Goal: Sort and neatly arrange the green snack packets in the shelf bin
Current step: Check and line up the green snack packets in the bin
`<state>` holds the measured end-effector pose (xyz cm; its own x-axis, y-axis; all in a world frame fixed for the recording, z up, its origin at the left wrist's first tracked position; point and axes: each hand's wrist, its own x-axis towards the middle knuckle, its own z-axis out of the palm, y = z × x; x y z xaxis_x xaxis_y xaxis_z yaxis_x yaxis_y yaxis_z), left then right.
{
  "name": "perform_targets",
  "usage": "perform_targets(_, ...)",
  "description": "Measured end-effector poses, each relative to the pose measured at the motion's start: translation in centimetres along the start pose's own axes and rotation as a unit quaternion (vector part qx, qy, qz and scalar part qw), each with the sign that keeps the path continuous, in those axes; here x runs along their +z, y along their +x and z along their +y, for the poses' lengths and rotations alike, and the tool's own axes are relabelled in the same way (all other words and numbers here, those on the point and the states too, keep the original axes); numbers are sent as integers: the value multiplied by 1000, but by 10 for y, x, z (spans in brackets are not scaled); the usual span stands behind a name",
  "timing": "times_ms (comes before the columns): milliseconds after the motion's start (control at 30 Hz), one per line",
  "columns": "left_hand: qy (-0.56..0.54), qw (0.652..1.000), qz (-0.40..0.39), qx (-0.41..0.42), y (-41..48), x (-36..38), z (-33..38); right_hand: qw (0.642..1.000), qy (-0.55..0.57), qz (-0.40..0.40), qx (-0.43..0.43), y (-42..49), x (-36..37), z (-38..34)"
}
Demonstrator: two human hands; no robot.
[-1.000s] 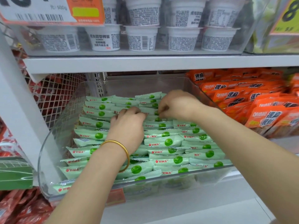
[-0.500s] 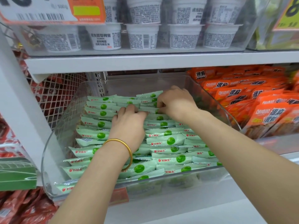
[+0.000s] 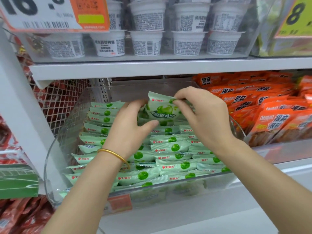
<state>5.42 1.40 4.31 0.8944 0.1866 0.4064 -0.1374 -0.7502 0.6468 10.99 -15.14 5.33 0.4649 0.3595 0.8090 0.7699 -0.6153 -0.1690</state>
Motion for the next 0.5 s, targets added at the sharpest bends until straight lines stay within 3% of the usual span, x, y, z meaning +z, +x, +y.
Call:
perform_targets(133,-109,994,-11,21,-14,-4,11,986,156,20,58,-5,-16,-6)
perform_targets(233,-185,982,-23,1,-24,-11,17,943,304,3,133,-9,-20,-7)
perform_targets(367,-284,956,-63,-33,-33,-13,23,927,350,-44,124,-16,-18,-9)
perform_targets(500,-335,936,-100,-40,-37,-13,24,860,466,-66,196,-19,-18,-12)
